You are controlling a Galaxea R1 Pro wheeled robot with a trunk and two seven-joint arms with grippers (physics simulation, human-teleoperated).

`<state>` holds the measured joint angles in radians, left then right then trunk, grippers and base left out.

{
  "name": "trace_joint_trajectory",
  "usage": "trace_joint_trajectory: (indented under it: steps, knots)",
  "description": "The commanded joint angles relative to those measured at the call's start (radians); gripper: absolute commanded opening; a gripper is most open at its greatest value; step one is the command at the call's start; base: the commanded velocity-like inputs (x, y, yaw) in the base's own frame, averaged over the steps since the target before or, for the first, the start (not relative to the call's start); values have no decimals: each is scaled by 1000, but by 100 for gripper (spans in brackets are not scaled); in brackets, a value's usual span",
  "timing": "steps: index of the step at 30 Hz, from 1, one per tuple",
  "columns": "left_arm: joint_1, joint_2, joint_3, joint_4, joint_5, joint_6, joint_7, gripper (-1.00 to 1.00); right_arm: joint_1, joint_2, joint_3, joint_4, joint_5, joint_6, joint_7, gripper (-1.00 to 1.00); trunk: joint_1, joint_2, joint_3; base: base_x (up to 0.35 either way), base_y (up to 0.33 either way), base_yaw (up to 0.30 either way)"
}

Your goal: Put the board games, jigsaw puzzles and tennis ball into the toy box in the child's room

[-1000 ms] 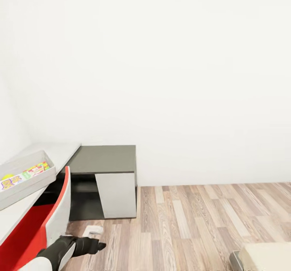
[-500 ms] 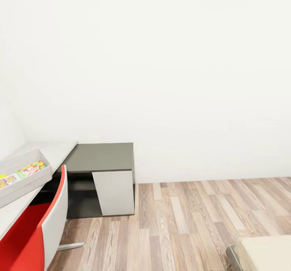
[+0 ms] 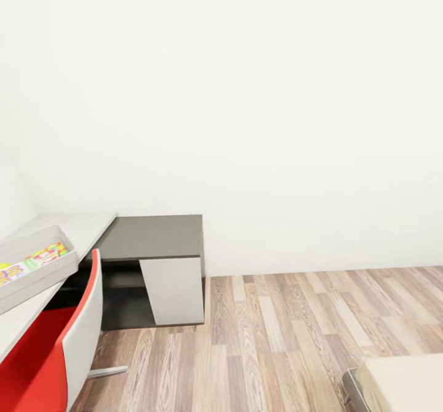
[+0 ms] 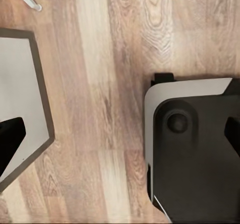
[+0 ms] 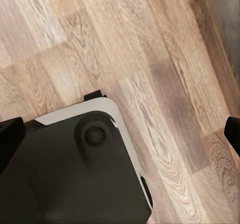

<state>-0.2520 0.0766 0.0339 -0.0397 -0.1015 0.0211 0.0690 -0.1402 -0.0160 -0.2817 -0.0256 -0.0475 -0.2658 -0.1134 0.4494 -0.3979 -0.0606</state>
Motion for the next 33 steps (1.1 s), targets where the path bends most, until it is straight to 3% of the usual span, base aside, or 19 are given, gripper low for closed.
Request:
trace_joint_trajectory:
  steps: [1, 13, 19, 26, 33]
  knots:
    - [6, 0, 4, -1, -10, 1, 3, 100, 1, 0, 1, 1, -5, -4, -1, 100, 1, -2, -2, 0, 0, 113]
    - [72, -5, 5, 0, -2, -7, 6, 100, 50, -13, -1, 1, -8, -8, -3, 100, 1, -2, -9, 0, 0, 102]
    - [108, -4, 14, 2, 6, -73, 17, 100, 75, -19, -5, 1, -12, -8, -5, 100, 1, -2, -9, 0, 0, 5]
    - [114, -7, 13, 3, 20, -89, 25, 100, 80, -2, -5, 1, -15, -9, -5, 100, 1, -2, -9, 0, 0, 0]
    - [114, -10, 17, -6, 24, -91, 25, 100, 80, -3, -6, 1, -17, -9, -4, 100, 1, -2, -9, 0, 0, 0]
